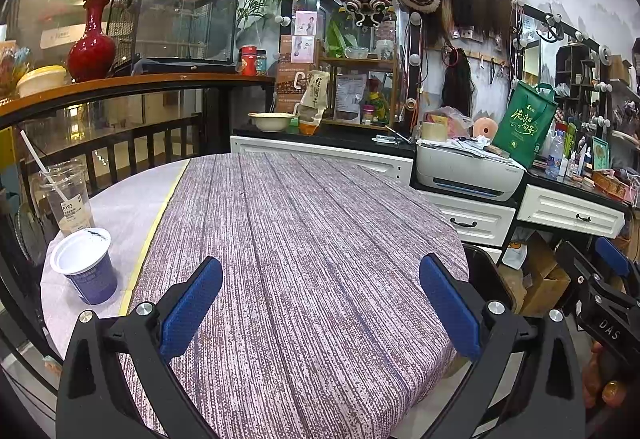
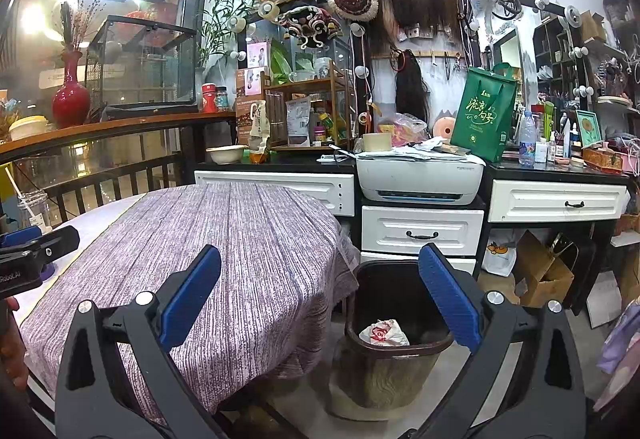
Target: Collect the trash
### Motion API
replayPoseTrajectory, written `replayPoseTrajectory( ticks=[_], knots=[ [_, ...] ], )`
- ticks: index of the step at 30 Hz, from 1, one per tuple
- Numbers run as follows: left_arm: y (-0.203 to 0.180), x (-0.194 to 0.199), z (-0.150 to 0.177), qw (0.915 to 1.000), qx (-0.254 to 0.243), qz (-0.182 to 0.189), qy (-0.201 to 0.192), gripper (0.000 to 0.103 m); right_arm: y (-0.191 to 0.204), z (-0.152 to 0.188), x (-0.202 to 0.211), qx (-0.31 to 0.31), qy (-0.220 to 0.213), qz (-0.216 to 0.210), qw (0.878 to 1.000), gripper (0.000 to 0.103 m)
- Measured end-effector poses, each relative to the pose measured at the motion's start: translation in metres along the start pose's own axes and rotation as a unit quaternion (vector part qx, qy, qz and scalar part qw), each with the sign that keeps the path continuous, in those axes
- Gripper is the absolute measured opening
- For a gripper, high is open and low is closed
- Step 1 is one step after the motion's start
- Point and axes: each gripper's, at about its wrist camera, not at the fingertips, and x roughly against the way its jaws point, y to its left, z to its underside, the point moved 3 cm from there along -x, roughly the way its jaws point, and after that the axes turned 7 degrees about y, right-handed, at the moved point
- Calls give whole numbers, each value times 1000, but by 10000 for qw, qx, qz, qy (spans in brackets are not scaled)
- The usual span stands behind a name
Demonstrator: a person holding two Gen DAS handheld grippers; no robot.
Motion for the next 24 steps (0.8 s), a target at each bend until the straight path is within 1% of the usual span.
replayPoseTrajectory(
  ticks=[17, 24],
  knots=[
    [-1, 0, 0, 10000, -17, 0, 6, 98, -4, 4, -2, -14, 27, 31, 10000, 97],
    [-1, -3, 3, 9999, -25, 29, 112, 97, -5, 5, -4, -17, 48, 24, 10000, 97]
  ],
)
